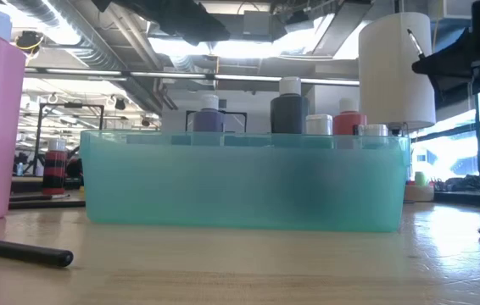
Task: Pick & Place Paint Supplies
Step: Put the black eyeshadow brush into the green cup
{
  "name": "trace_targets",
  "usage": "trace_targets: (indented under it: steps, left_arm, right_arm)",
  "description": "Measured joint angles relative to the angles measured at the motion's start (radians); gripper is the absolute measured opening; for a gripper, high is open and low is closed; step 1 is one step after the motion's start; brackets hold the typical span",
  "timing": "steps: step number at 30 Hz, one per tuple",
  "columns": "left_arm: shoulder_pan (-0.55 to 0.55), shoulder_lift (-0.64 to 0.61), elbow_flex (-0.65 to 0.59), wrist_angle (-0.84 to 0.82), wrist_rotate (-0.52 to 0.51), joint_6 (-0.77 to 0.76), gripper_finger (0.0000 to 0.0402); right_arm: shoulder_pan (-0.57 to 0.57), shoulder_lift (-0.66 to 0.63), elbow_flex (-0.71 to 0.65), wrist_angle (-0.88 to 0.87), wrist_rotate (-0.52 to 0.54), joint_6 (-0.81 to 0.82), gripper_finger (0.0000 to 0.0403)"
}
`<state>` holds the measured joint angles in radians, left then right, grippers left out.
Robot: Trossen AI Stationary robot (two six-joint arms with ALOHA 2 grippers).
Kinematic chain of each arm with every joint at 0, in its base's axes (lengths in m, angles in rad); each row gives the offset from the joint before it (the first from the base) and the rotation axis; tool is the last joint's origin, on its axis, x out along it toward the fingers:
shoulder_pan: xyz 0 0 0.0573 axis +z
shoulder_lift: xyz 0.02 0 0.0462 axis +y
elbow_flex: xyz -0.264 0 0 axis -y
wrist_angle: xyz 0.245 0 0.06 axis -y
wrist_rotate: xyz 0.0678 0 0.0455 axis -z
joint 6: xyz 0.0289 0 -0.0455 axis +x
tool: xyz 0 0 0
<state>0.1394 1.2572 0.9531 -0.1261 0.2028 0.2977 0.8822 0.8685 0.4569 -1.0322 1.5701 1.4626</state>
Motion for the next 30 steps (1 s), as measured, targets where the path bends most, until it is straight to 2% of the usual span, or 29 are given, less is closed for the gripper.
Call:
trace_targets:
  steps: [10, 17, 23, 27, 30]
  left_arm:
    - [0.0, 0.0, 0.0, -0.005, 0.0, -0.011, 0.0127]
    - [0.0, 0.0, 0.0, -0.013, 0.0, -0.015, 0.0127]
    - [0.0, 0.0, 0.0, -0.012, 0.0, -0.015, 0.0127]
    - [0.0, 0.0, 0.0, -0.013, 0.0, -0.016, 0.0127]
    - [0.0, 0.0, 0.0, -0.013, 0.0, -0.027, 0.0127]
  right_arm:
    - [0.126, 0.073, 0.186, 0.183, 0.002, -0.479, 0.0026]
    - [0.163, 0.115, 0.2, 0.222, 0.001, -0.511, 0.0026]
    - [0.168, 0.18, 0.201, 0.346, 0.0, -0.646, 0.0026]
    - [0.168, 0.192, 0.202, 0.561, -0.01, -0.851, 0.0026]
    - [0.161, 0.192, 0.207, 0.861, -0.127, -1.178, 0.0026]
